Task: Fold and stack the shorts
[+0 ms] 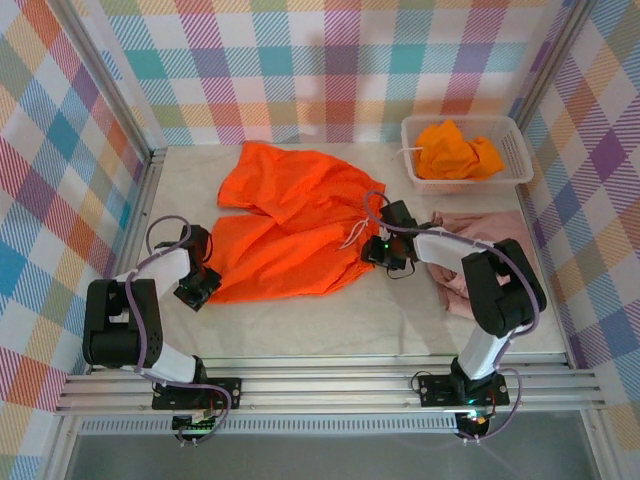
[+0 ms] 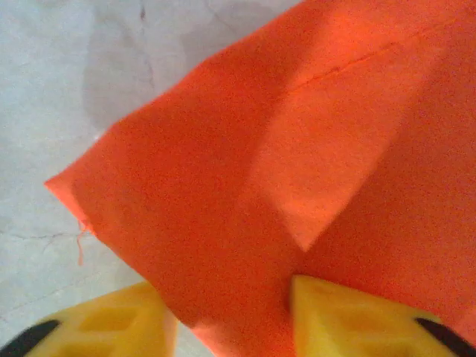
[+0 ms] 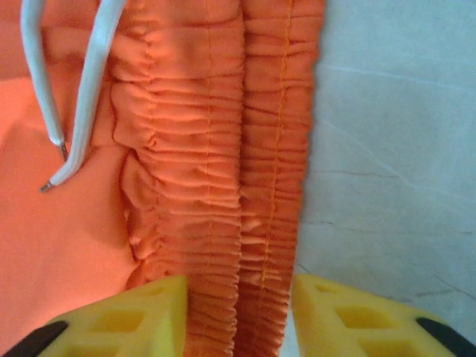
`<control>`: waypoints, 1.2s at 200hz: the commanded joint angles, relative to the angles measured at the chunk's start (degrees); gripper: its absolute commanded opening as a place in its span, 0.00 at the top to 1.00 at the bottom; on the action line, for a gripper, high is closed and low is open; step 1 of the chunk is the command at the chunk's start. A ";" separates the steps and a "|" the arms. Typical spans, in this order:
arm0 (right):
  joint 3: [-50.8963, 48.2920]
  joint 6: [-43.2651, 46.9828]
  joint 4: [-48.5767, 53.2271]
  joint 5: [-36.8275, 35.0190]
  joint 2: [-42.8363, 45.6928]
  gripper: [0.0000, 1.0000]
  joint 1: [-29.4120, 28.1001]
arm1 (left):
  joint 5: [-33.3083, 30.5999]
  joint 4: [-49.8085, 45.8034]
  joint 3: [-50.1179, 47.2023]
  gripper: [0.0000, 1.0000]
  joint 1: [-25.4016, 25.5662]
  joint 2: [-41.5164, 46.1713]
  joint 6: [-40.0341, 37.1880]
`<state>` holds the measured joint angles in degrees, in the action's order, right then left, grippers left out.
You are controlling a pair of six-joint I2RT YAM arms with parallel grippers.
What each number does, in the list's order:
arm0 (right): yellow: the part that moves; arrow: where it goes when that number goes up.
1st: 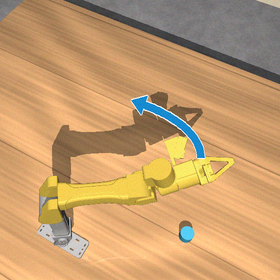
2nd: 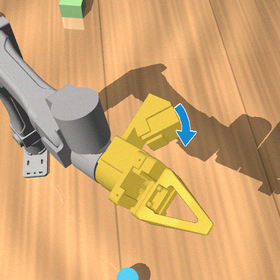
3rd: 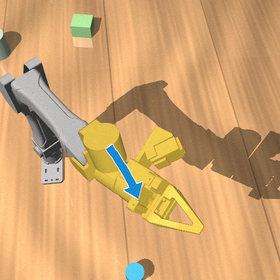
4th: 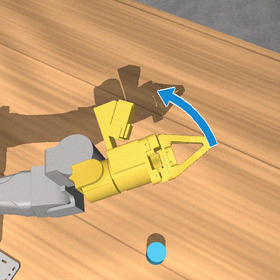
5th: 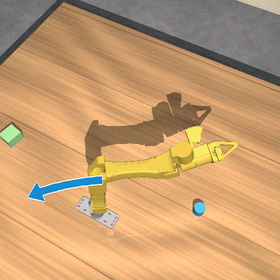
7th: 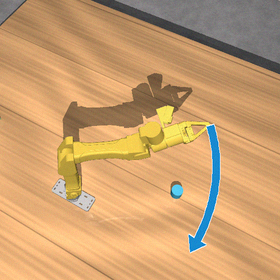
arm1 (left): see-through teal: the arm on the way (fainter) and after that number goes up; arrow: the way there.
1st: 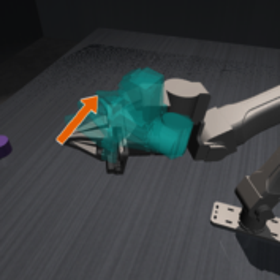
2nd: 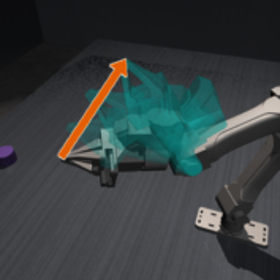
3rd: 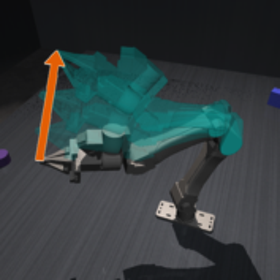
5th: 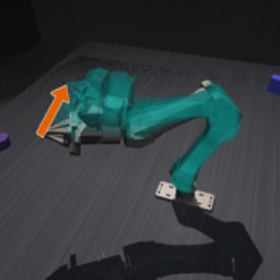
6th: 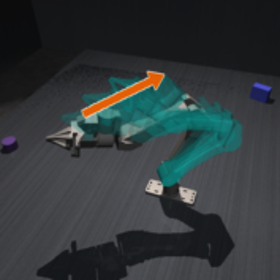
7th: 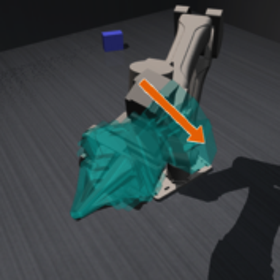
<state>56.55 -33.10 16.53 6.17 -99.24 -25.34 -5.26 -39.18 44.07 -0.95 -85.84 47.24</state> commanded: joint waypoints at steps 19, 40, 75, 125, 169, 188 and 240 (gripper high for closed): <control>3.36 2.24 2.11 0.75 -1.34 0.69 -0.75 | 3.36 5.14 0.44 0.83 -0.28 -2.59 -0.88; 3.30 2.34 2.18 1.18 -1.47 0.77 -0.87 | 4.43 4.57 1.16 0.93 -0.28 -2.02 -1.62; 2.60 1.78 1.81 4.02 0.23 0.80 -1.11 | 6.31 2.55 2.84 1.00 -0.28 0.72 -3.12; 0.87 2.90 2.69 4.72 5.18 0.62 -3.16 | 5.28 -0.85 4.88 1.00 -0.30 5.53 -3.91; -1.34 3.99 3.93 2.67 4.52 0.52 -3.77 | 5.85 -0.74 4.46 1.00 -0.28 5.45 -4.09; -2.13 3.84 3.04 3.29 4.02 0.51 -3.95 | 6.27 -0.14 4.13 1.00 -0.26 4.98 -4.05; -0.30 3.94 1.88 3.85 0.05 0.57 -4.58 | 6.40 0.64 3.47 1.00 0.25 4.81 -3.83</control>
<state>54.92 -30.33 18.83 9.47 -96.62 -29.36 0.60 -38.72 47.94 -1.17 -80.84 43.90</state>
